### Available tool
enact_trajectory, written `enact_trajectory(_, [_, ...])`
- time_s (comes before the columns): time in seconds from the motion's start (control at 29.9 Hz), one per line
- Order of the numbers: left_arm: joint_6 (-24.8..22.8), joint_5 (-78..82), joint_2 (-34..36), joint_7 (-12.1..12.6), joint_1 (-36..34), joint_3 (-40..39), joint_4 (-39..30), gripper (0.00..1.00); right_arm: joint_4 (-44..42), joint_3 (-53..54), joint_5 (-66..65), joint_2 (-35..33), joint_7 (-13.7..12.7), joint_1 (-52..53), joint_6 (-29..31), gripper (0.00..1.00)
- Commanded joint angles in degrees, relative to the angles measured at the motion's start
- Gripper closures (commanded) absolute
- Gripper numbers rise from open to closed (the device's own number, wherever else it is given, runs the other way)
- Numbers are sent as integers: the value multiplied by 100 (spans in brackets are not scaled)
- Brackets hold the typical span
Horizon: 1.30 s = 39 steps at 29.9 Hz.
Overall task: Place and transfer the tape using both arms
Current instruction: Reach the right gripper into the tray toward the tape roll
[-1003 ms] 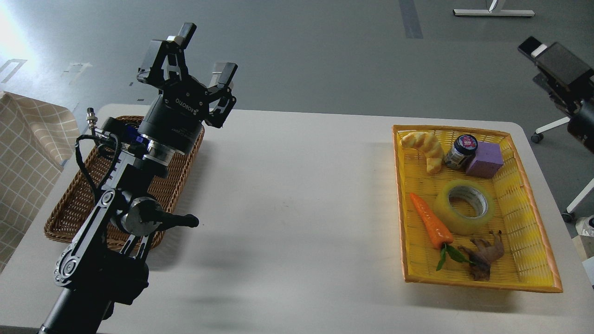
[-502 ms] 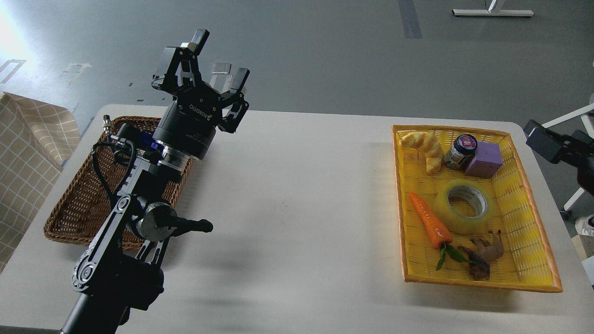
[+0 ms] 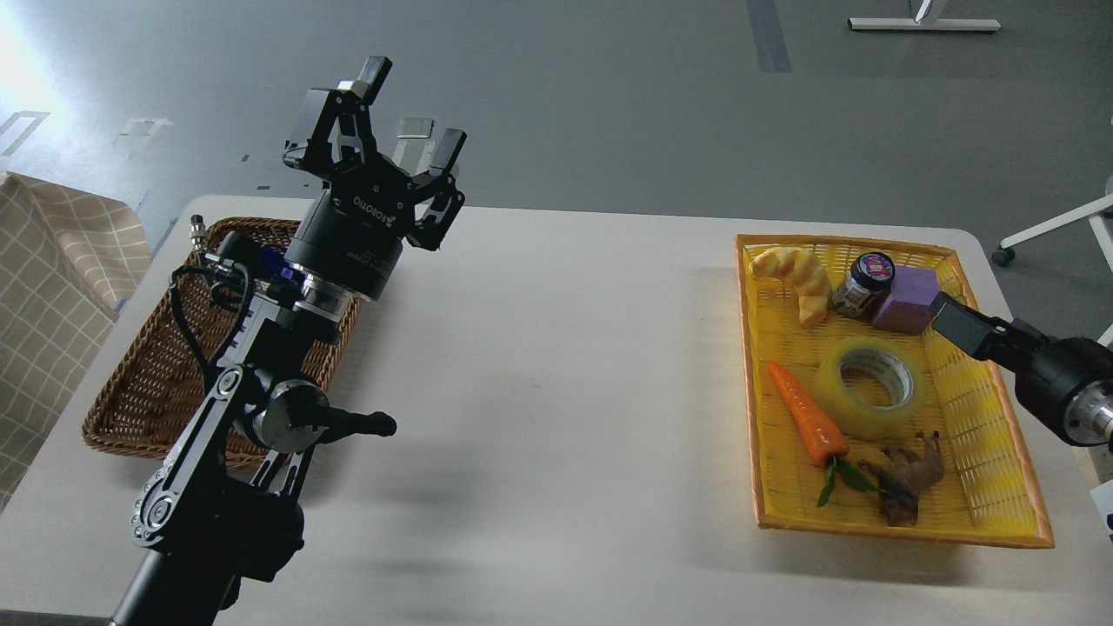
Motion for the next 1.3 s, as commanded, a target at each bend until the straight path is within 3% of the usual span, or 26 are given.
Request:
enact_trajectory(0.0, [0, 0, -10, 0, 28, 3, 12, 2, -281, -47, -27, 230, -271, 30, 207, 0])
enact_trajectory(0.1, [0, 0, -10, 0, 20, 11, 12, 2, -492, -56, -28, 256, -369, 100, 207, 0])
enact_trajectory(0.84, [-8, 0, -45, -18, 28, 38, 38, 2, -1204, -205, -98, 380, -316, 680, 207, 3])
enact_trajectory(1.0, [-8, 0, -36, -18, 20, 38, 47, 2, -1266, -468, -46, 231, -228, 952, 225, 3])
enact_trajectory(1.1, [-8, -9, -36, -18, 11, 38, 47, 2, -1179, -793, -45, -172, 43, 1102, 397, 3])
enact_trajectory(1.27, [-8, -9, -36, -18, 11, 29, 56, 2, -1055, -1198, -72, -394, 220, 1251, 397, 3])
